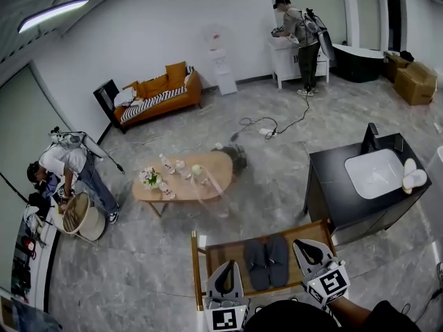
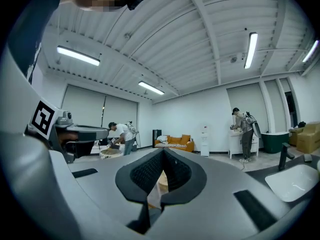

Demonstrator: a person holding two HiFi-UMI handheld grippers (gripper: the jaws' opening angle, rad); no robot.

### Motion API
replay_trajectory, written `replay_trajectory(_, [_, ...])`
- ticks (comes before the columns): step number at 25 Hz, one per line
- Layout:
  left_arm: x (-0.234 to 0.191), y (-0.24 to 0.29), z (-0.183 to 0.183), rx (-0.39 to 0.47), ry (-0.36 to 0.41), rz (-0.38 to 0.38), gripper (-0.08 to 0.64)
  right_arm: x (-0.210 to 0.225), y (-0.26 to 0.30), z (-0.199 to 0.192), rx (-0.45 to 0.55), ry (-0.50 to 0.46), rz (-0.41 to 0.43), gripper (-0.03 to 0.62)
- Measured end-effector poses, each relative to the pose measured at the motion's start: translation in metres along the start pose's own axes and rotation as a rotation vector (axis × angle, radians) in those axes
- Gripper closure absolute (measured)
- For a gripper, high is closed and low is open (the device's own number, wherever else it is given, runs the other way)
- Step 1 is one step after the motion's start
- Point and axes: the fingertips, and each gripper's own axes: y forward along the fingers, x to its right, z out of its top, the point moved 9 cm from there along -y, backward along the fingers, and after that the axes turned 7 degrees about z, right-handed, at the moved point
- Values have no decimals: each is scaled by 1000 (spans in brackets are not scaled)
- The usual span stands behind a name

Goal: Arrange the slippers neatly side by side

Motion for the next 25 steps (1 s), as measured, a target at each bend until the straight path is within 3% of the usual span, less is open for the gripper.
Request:
replay_trajectory(5, [-23,9,4,7,-44,4,558,-19,16,11,6,-73,8,595])
replay_trajectory(9, [-31,14,0,1,-81,-7,558,-19,17,8,-21,-54,-25,595])
replay_trajectory(25, [-41,25,-9,8,-55,-39,558,-27,29,-5,-51,-51,-50,595])
